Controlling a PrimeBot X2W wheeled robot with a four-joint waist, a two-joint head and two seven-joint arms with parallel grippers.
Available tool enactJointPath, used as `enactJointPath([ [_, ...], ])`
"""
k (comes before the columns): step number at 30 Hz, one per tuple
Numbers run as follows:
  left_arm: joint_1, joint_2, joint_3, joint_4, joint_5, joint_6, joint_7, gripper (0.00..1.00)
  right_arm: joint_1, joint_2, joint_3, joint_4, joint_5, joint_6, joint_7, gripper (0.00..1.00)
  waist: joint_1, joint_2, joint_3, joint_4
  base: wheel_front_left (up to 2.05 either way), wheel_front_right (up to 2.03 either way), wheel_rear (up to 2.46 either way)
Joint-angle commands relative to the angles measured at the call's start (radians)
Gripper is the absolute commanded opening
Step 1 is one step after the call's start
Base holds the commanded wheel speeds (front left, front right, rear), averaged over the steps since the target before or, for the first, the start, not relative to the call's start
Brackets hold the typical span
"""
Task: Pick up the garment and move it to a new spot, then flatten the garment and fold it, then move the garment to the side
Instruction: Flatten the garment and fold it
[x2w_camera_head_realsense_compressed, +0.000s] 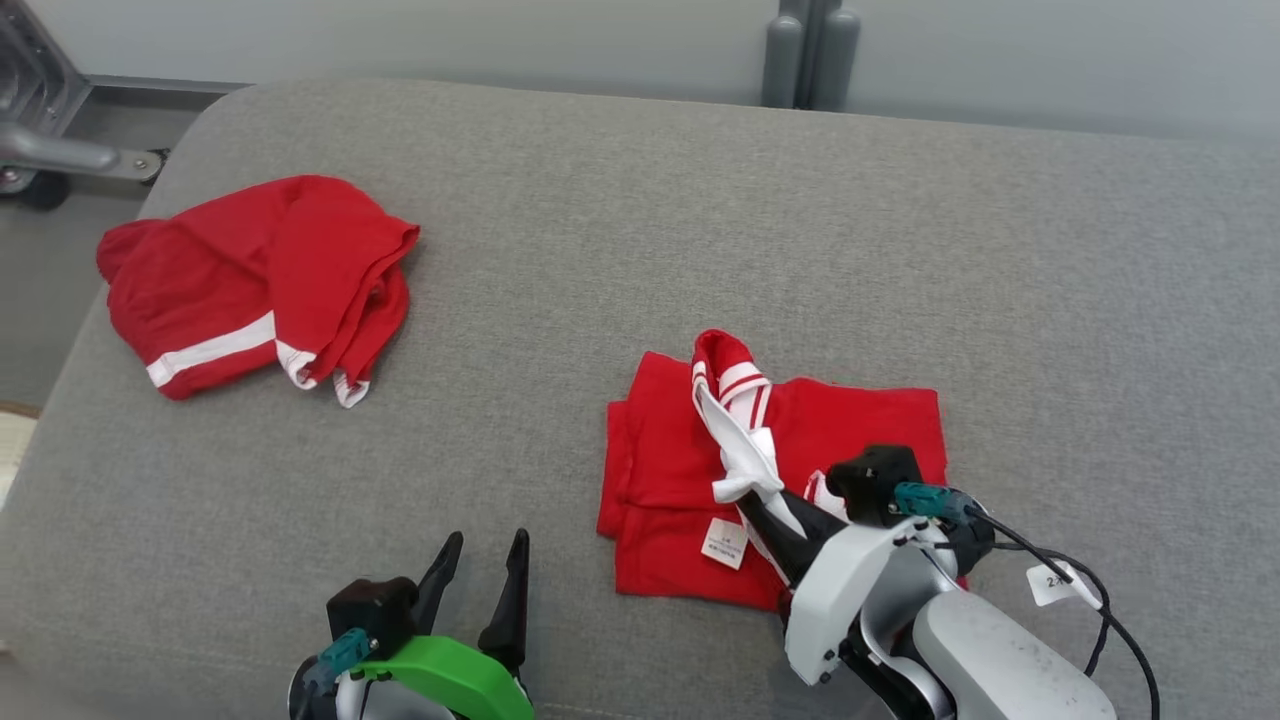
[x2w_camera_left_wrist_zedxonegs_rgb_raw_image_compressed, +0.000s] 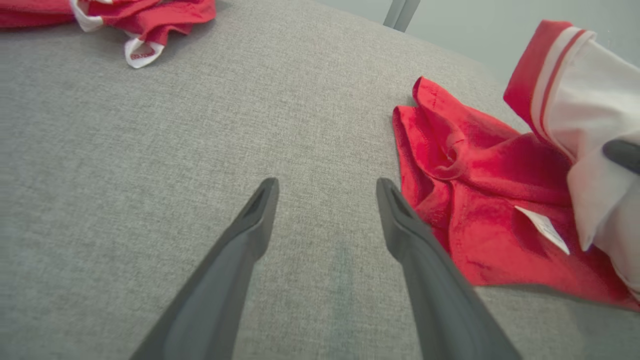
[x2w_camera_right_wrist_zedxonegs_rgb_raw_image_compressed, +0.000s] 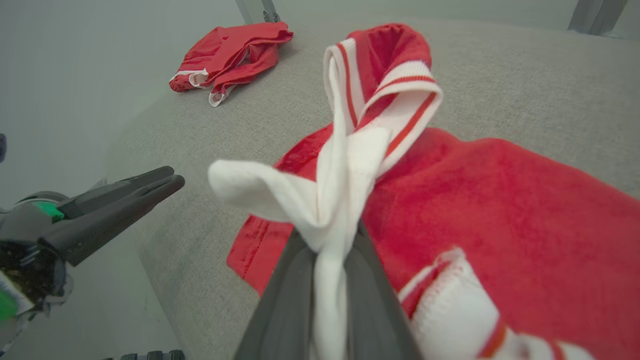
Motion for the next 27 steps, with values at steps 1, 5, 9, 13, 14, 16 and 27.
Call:
enactJointPath([
  [1, -0.014, 0.004, -0.001, -0.001, -0.007, 0.0, 0.0, 1.0, -0.014, 0.002, 0.0, 0.009, -0.003, 0.0, -0.001, 0.0, 0.0, 0.0, 0.006, 0.054, 0.0, 0.0, 0.0],
  [5, -0.005, 0.003, -0.015, 0.007, -0.019, 0.003, 0.0, 1.0, -0.056, 0.037, 0.01, 0.084, -0.002, 0.0, -0.017, 0.0, 0.0, 0.0, 0.003, 0.088, 0.0, 0.0, 0.0],
  [9, 0.005, 0.003, -0.021, 0.01, -0.02, 0.007, 0.0, 1.0, -0.092, 0.079, 0.006, 0.153, 0.022, 0.0, -0.077, 1.0, 0.0, 0.0, -0.004, 0.098, 0.0, 0.0, 0.0],
  [13, 0.018, 0.003, -0.005, 0.007, -0.013, 0.012, 0.0, 1.0, -0.114, 0.085, -0.014, 0.163, 0.061, 0.0, -0.166, 1.0, 0.0, 0.0, -0.015, 0.078, 0.0, 0.0, 0.0],
  [14, 0.02, 0.003, 0.0, 0.005, -0.011, 0.013, 0.0, 1.0, -0.115, 0.08, -0.026, 0.158, 0.075, 0.0, -0.189, 1.0, 0.0, 0.0, -0.018, 0.069, 0.0, 0.0, 0.0],
  [16, 0.028, 0.003, 0.007, 0.0, -0.009, 0.014, 0.0, 1.0, -0.113, 0.057, -0.06, 0.141, 0.089, 0.0, -0.223, 1.0, 0.0, 0.0, -0.024, 0.05, 0.0, 0.0, 0.0],
  [27, 0.026, 0.003, 0.017, -0.016, -0.009, 0.013, 0.0, 1.0, 0.033, -0.055, -0.252, 0.084, 0.09, 0.0, -0.256, 1.0, 0.0, 0.0, -0.032, -0.03, 0.0, 0.0, 0.0],
])
